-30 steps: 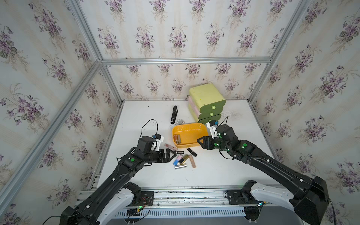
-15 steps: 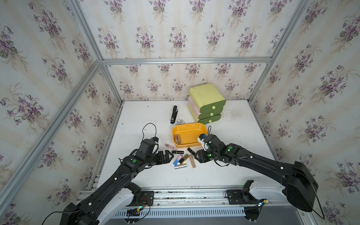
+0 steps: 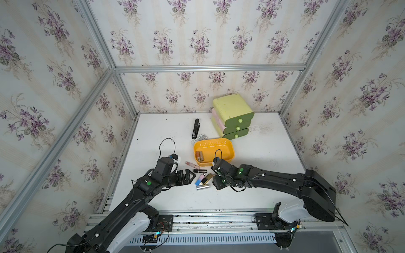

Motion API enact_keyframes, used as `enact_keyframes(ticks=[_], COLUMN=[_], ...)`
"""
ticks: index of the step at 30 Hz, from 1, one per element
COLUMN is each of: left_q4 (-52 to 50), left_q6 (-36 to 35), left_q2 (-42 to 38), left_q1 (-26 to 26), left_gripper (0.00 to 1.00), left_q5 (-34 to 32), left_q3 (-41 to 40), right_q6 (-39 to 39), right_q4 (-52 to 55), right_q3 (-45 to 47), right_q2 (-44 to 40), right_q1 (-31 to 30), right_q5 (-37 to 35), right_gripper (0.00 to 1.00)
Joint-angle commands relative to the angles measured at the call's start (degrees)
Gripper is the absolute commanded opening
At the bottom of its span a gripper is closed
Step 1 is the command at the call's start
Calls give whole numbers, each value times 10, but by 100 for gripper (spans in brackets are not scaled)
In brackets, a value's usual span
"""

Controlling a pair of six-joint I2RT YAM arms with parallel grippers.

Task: Put the lipstick into the storage box
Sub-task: Pick up the lipstick at the center of the board.

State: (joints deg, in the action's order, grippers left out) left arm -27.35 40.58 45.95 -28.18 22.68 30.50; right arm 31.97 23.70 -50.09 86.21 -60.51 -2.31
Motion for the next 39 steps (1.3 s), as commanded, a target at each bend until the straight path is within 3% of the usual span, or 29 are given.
enact_keyframes(ticks=[1, 20, 39], left_q4=[-5, -33, -30], left_q6=[-8, -29, -37], left_q2=[-6, -41, -39], left_q1=[-2, -3, -3], left_gripper=[100, 100, 100], left_q5=[-6, -5, 1], left_q3=[-1, -10, -10], right_q6=[16, 27, 42], right_q4=[18, 43, 57], right_q3=[-11, -65, -56], right_q2=[18, 102, 115], right_q1=[-10, -37, -38], right_q5=[-36, -78, -92], right_gripper=[50, 46, 40])
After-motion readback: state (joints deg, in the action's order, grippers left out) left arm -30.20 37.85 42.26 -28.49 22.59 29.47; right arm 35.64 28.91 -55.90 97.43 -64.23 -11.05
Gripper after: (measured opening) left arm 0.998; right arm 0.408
